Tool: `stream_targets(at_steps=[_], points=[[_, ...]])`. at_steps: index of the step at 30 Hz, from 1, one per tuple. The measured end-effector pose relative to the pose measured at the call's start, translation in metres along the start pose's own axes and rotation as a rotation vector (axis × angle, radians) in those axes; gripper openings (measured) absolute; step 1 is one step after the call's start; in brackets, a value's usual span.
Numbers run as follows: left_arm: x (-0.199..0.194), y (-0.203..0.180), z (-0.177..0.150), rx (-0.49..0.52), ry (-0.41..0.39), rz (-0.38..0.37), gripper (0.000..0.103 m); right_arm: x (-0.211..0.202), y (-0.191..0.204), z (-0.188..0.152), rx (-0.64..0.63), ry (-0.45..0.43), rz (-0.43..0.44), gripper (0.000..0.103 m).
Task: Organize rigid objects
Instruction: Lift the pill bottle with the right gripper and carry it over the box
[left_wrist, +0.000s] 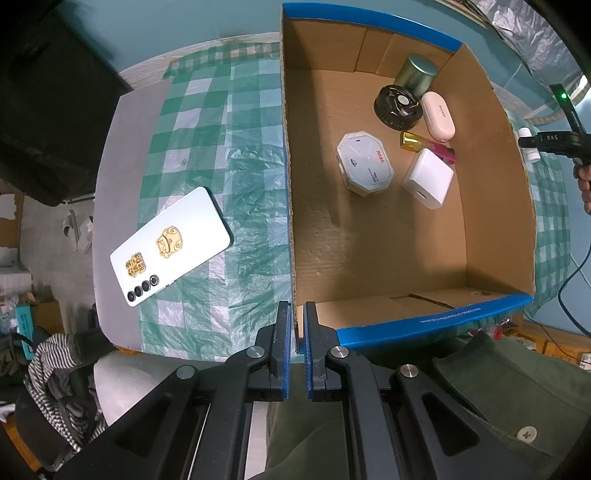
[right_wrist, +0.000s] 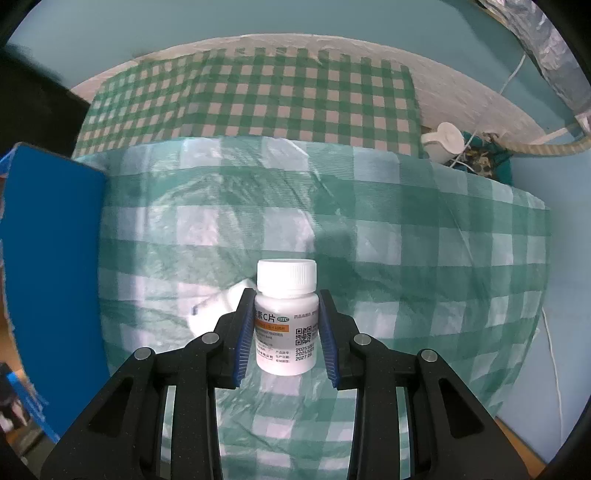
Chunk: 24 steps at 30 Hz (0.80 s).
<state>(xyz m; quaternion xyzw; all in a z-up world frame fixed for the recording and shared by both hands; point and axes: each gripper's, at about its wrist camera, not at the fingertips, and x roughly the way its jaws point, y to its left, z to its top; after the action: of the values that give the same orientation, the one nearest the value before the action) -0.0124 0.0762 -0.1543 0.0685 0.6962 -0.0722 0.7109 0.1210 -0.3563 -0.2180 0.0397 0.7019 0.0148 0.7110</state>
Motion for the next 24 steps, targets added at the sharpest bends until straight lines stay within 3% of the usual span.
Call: stream_targets(at_steps=[13,24], points=[[0.0,-0.001,0.001,0.016,-0.004,-0.002,0.006,-0.045,0.044,-0.008,-0.088,-0.043,0.044,0.032],[-0.001,-0.002,0.003,0.02,-0.01,-0.002,0.006,-0.085,0.113,-0.008,-0.248,-0.091,0.101,0.032]])
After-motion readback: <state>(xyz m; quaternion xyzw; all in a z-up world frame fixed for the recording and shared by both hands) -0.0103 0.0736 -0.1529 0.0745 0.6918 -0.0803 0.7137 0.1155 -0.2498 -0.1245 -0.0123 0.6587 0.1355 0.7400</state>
